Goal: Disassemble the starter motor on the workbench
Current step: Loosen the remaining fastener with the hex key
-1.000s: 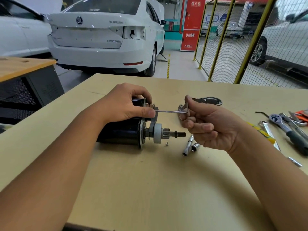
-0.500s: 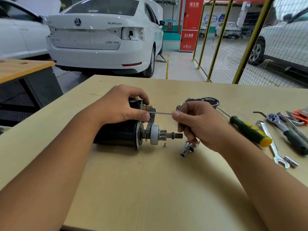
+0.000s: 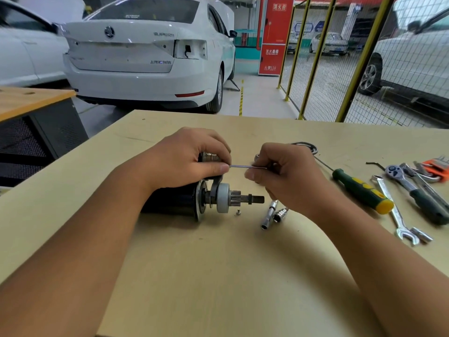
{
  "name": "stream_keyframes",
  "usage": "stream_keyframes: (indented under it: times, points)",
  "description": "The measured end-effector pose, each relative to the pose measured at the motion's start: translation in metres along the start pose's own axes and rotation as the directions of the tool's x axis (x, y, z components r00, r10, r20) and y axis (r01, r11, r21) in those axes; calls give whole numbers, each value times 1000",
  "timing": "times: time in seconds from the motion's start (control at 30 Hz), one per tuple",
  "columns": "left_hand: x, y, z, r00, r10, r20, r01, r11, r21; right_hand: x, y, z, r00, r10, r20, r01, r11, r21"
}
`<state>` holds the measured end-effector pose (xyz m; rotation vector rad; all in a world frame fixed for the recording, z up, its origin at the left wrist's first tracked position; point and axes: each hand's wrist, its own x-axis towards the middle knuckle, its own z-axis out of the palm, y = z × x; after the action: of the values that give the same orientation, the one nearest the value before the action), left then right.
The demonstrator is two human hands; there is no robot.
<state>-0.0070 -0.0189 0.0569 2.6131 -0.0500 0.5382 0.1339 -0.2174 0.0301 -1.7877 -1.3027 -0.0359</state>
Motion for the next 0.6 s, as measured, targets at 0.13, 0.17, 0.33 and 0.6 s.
stream_keyframes:
  times: [0.13,0.17,0.33,0.6]
  points:
    - [2,-1,3,999,27,-24,-26,1000,15,-1,-7,-2,993,109,39,-112,990,82]
    - [2,-1,3,999,35,-32,-34,999,14,0,-10,-3,980,190,53,-196,969,151]
    - [2,-1,3,997,56,-44,-56,998,1,4,-19,-14,767,595,239,-638,744,196]
    - [1,-1,2,998,48,-31,-47,999,22,4,-14,-17,601,645,472,-799,486,354]
